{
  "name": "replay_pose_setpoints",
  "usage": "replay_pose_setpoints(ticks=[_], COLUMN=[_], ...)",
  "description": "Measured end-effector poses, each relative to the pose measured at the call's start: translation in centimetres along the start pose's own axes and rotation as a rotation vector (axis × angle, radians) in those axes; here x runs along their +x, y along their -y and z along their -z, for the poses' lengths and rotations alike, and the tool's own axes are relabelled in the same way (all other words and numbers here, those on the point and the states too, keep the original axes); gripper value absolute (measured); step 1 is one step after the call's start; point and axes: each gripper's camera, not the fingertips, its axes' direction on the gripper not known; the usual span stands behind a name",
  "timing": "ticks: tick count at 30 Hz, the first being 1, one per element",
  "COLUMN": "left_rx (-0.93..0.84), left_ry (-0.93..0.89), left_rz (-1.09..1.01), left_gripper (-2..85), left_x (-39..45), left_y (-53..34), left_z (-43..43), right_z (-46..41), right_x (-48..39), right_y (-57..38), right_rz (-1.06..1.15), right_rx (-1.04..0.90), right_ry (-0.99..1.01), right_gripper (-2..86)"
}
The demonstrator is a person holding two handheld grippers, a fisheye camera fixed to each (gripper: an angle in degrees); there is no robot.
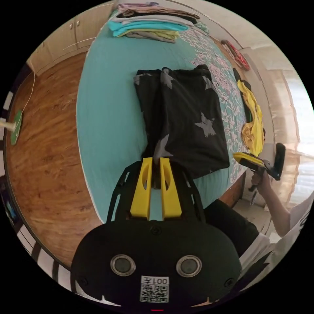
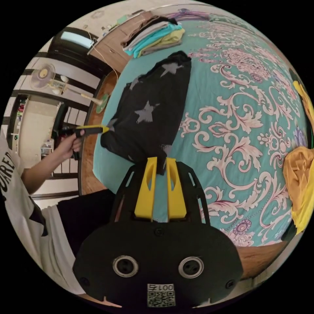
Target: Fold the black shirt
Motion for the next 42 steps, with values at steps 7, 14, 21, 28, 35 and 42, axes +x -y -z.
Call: replay_pose_setpoints(ticks=[7,14,21,28,35,42], left_rx=[-0.029,0.071,0.362,0.56,0.55,0.514], left_ry=[-0.256,-0.749,-1.348,-1.661,-1.523,-1.407], left_rz=[0.11,0.355,0.738,0.97,0.771,0.497], left_gripper=[1.1,8.0,15.6,10.7,2.3,1.0], left_x=[-1.3,-2.7,-4.3,-5.4,-5.5,-3.6], left_y=[-4.3,-6.6,-8.9,-8.5,-7.8,7.6], left_z=[3.2,3.4,5.0,10.3,23.1,32.3], right_z=[-2.4,-2.1,3.0,8.3,15.0,16.7], right_x=[2.0,3.1,-3.6,-14.1,-23.6,-27.3], right_y=[2.4,0.3,2.7,5.8,6.3,19.8], right_rz=[-0.085,-0.411,-0.356,-0.193,-0.064,0.096], right_rx=[-0.074,0.086,0.157,0.196,0.32,0.468], right_ry=[0.262,0.745,0.896,1.0,0.85,0.917], right_gripper=[9.7,2.9,0.5,0.0,-0.2,-0.2])
